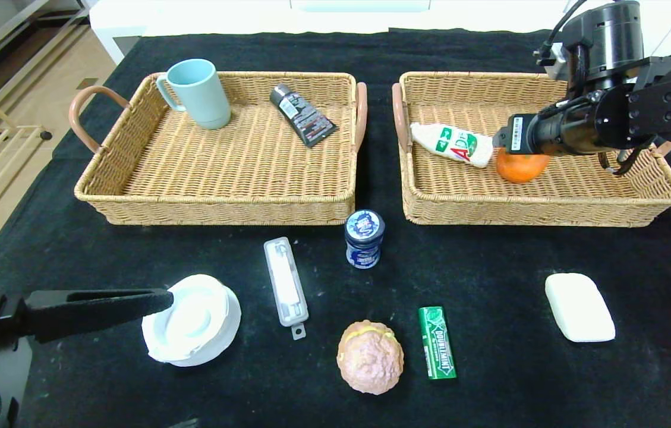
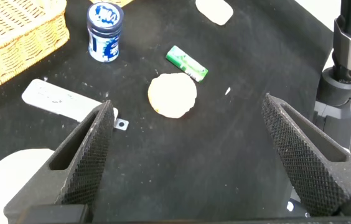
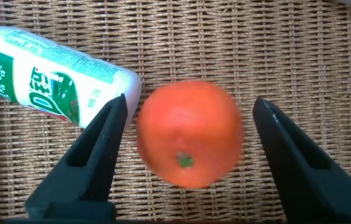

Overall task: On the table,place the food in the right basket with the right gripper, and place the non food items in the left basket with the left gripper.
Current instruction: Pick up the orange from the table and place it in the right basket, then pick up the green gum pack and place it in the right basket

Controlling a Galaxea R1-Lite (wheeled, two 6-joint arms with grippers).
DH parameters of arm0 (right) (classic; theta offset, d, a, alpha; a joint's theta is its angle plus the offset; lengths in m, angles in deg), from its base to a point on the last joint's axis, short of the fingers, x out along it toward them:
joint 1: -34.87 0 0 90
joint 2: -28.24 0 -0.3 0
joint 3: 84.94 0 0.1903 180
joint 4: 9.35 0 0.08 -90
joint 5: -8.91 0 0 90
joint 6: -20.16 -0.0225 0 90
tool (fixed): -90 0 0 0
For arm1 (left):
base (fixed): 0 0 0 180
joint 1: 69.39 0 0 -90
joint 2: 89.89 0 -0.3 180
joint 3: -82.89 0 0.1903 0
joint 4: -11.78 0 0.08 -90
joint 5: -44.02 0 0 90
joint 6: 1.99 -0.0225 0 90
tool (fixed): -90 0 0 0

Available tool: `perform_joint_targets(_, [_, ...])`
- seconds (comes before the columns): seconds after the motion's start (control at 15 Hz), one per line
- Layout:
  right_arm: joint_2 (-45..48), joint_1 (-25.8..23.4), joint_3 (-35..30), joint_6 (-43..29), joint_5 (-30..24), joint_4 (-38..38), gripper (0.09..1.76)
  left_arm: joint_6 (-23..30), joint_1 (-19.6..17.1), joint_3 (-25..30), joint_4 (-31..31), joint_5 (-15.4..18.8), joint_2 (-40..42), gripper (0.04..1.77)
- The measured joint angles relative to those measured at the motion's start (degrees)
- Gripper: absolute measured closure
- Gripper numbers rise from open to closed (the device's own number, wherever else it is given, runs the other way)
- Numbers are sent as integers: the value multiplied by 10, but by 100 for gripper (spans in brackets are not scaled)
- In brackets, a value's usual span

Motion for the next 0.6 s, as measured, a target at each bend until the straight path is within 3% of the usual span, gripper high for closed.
perform_joint_targets(0.6, [39,24,-19,-4,-1,36,21,-3,1,1,0,1,1,9])
